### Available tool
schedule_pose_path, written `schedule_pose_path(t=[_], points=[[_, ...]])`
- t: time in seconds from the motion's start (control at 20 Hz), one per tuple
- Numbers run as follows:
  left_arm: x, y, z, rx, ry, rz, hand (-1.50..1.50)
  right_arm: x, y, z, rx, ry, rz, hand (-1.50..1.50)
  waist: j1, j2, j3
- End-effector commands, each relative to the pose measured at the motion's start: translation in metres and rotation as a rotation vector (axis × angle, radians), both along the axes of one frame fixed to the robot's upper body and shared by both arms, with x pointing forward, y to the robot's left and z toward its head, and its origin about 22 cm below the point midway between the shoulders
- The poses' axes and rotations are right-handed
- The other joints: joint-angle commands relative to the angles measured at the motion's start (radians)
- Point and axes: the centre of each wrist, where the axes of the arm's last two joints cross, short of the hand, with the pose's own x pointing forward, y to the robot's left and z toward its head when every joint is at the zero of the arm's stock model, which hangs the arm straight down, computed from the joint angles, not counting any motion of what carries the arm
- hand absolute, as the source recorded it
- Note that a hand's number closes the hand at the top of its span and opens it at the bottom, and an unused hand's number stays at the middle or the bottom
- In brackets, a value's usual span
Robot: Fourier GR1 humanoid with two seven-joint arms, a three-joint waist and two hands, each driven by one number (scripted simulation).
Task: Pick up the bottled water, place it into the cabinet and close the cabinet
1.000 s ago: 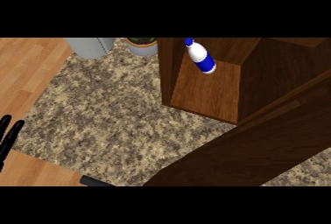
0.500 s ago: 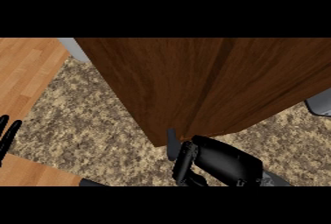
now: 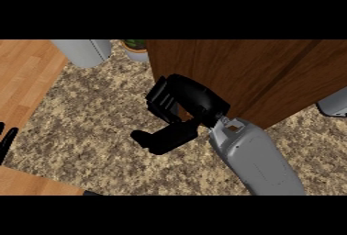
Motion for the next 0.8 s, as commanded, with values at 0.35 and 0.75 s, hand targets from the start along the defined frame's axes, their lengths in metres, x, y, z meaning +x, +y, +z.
schedule_pose_path(t=[0.35,0.75], points=[[-0.011,0.008,-0.008,-0.022,-0.003,0.013,-1.5,0.063,0.026,0.037,0.134,-0.026,-0.331,1.5,-0.019,-0.005,0.002],[-0.011,0.014,-0.007,-0.018,-0.003,0.032,-1.5,0.073,0.026,0.03,0.262,0.064,-0.436,-1.5,-0.043,0.001,0.004]])
